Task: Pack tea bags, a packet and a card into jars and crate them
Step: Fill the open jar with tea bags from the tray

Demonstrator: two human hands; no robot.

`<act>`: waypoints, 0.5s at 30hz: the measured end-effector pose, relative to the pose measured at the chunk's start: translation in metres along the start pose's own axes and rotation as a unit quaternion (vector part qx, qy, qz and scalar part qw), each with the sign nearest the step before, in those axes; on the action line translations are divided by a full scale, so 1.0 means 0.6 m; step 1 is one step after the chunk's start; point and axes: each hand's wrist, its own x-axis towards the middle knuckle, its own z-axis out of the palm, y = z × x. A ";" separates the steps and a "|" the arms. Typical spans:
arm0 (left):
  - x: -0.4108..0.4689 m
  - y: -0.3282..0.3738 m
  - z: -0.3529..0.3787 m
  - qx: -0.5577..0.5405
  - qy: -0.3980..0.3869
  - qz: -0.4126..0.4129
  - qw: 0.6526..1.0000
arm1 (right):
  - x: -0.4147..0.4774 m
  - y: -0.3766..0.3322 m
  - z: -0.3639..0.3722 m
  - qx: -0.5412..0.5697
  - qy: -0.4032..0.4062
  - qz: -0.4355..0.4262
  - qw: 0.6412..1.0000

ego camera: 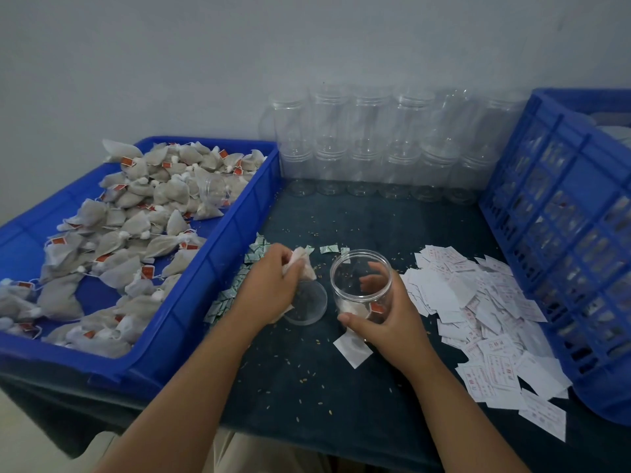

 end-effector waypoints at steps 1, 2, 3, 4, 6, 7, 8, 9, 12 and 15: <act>-0.001 0.008 -0.006 -0.040 0.023 0.001 0.999 | 0.000 0.001 0.000 -0.005 -0.003 -0.002 1.000; -0.004 0.019 -0.014 -0.082 0.050 0.006 0.995 | 0.000 0.001 0.000 -0.009 -0.005 -0.004 1.000; -0.010 0.032 -0.026 -0.127 0.075 0.014 0.989 | 0.001 0.002 0.000 -0.011 -0.008 -0.005 1.000; -0.014 0.047 -0.037 -0.175 0.088 0.026 0.980 | 0.001 0.002 0.000 -0.013 -0.009 -0.006 1.000; -0.022 0.074 -0.056 -0.246 0.075 0.067 0.964 | 0.000 -0.001 0.001 -0.018 -0.010 -0.010 1.000; -0.025 0.088 -0.062 -0.249 0.055 0.097 0.962 | 0.000 -0.002 0.001 -0.019 -0.010 -0.013 1.000; -0.027 0.100 -0.066 -0.224 0.034 0.132 0.965 | -0.001 -0.004 0.002 -0.017 -0.009 -0.014 1.000; -0.029 0.110 -0.066 -0.174 0.014 0.171 0.970 | 0.000 -0.005 0.002 -0.011 -0.009 -0.013 1.000; -0.036 0.135 -0.055 0.000 -0.023 0.230 0.973 | 0.000 -0.004 0.001 0.017 -0.017 -0.012 1.000; -0.043 0.137 -0.039 0.023 -0.066 0.225 0.972 | 0.000 -0.005 -0.001 0.010 -0.006 -0.020 1.000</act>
